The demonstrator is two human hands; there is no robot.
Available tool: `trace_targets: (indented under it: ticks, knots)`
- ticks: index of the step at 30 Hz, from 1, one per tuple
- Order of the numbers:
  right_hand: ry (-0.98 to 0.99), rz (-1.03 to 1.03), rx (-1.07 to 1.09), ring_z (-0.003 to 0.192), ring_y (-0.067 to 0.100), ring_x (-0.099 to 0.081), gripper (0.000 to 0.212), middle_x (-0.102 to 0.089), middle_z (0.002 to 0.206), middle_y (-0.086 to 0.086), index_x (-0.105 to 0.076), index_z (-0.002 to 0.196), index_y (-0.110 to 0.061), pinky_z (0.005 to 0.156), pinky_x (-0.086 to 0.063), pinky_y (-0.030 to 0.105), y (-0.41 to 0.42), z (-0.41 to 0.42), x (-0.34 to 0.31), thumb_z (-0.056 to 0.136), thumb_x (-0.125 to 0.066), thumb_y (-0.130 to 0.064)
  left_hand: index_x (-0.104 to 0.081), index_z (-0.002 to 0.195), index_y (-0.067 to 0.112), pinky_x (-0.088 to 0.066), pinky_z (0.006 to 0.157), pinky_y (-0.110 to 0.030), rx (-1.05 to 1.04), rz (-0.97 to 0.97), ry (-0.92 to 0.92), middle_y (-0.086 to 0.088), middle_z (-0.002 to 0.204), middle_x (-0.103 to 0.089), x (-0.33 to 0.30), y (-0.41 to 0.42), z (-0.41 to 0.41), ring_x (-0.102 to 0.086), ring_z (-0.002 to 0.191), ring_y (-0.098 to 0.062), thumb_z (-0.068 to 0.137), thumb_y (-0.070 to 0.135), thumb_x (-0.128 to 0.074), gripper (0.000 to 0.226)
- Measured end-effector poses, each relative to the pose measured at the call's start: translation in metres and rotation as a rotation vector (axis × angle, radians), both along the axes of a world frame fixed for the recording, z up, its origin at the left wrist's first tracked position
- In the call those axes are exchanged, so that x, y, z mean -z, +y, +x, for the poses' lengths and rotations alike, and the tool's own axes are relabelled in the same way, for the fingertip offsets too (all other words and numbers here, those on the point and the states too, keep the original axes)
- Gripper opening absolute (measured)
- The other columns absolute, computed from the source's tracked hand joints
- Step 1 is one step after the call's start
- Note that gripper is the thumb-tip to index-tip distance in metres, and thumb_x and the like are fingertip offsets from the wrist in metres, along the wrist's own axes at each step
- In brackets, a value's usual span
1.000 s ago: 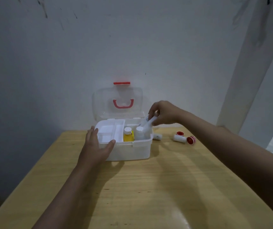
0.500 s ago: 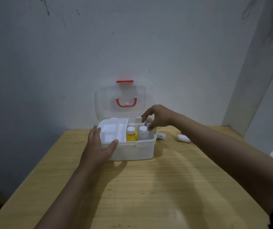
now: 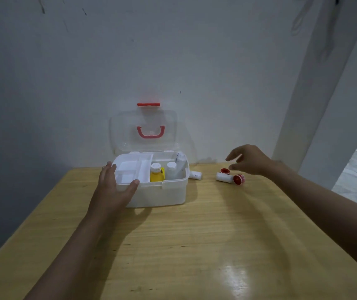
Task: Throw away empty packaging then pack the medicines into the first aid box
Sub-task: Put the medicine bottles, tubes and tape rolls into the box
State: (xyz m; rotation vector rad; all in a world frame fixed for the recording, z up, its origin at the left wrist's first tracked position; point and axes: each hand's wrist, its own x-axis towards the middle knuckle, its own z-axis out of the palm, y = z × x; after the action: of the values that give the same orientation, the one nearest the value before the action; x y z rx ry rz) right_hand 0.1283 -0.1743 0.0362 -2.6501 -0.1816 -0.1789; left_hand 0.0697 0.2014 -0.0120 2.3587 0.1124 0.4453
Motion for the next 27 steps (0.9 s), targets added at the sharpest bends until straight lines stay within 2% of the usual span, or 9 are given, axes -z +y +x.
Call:
trace_targets:
  ticks: [6, 9, 12, 16, 19, 23, 27]
  knots:
    - [0.086, -0.003, 0.137, 0.09, 0.015, -0.057, 0.038, -0.066, 0.11, 0.008, -0.066, 0.11, -0.012, 0.075, -0.042, 0.025, -0.022, -0.008, 0.041, 0.074, -0.076, -0.02, -0.022, 0.147, 0.019, -0.034, 0.107, -0.051, -0.003, -0.004, 0.004, 0.0, 0.159, -0.014, 0.001, 0.0, 0.001, -0.02, 0.144, -0.025, 0.081, 0.048, -0.063, 0.083]
    - [0.044, 0.056, 0.177, 0.09, 0.019, -0.061, 0.038, -0.068, 0.103, 0.007, -0.068, 0.106, -0.012, 0.077, -0.049, 0.03, -0.023, -0.005, 0.052, 0.07, -0.079, -0.018, -0.021, 0.147, 0.019, -0.032, 0.109, -0.049, -0.001, -0.009, -0.001, 0.001, 0.159, -0.014, 0.002, 0.0, 0.002, -0.018, 0.145, -0.023, 0.081, 0.047, -0.063, 0.082]
    - [-0.018, 0.101, 0.213, 0.087, 0.017, -0.061, 0.04, -0.069, 0.097, 0.004, -0.068, 0.105, -0.015, 0.075, -0.05, 0.031, -0.02, -0.003, 0.058, 0.067, -0.081, -0.015, -0.021, 0.147, 0.021, -0.033, 0.108, -0.05, -0.008, -0.004, -0.004, 0.001, 0.159, -0.014, 0.004, 0.001, 0.002, -0.019, 0.144, -0.023, 0.081, 0.048, -0.062, 0.082]
    - [-0.076, 0.043, 0.141, 0.086, 0.013, -0.057, 0.035, -0.069, 0.104, 0.002, -0.067, 0.112, -0.022, 0.075, -0.05, 0.032, -0.013, 0.004, 0.063, 0.077, -0.071, -0.017, -0.021, 0.146, 0.022, -0.037, 0.106, -0.052, -0.014, 0.002, 0.003, 0.0, 0.159, -0.016, 0.004, 0.0, 0.002, -0.022, 0.143, -0.025, 0.08, 0.049, -0.063, 0.083]
    - [-0.063, -0.061, 0.049, 0.086, 0.015, -0.056, 0.031, -0.061, 0.093, -0.001, -0.068, 0.113, -0.028, 0.068, -0.045, 0.031, -0.009, 0.01, 0.063, 0.083, -0.065, -0.022, -0.022, 0.146, 0.021, -0.037, 0.105, -0.053, -0.019, 0.0, 0.003, 0.0, 0.159, -0.016, 0.003, -0.001, 0.002, -0.022, 0.143, -0.026, 0.08, 0.048, -0.064, 0.083]
    - [-0.039, -0.163, 0.014, 0.081, 0.017, -0.051, 0.031, -0.052, 0.092, 0.001, -0.066, 0.116, -0.025, 0.066, -0.041, 0.03, -0.007, 0.018, 0.063, 0.085, -0.063, -0.025, -0.022, 0.147, 0.021, -0.037, 0.105, -0.053, -0.023, 0.0, 0.002, -0.001, 0.159, -0.016, 0.002, -0.003, 0.001, -0.022, 0.143, -0.027, 0.08, 0.047, -0.064, 0.083]
    - [-0.032, -0.171, 0.037, 0.082, 0.016, -0.051, 0.029, -0.059, 0.101, 0.007, -0.065, 0.113, -0.022, 0.068, -0.044, 0.031, -0.007, 0.022, 0.065, 0.085, -0.061, -0.025, -0.022, 0.147, 0.021, -0.037, 0.104, -0.053, -0.016, -0.009, 0.0, -0.001, 0.159, -0.015, 0.0, -0.004, -0.001, -0.022, 0.143, -0.027, 0.08, 0.046, -0.064, 0.083]
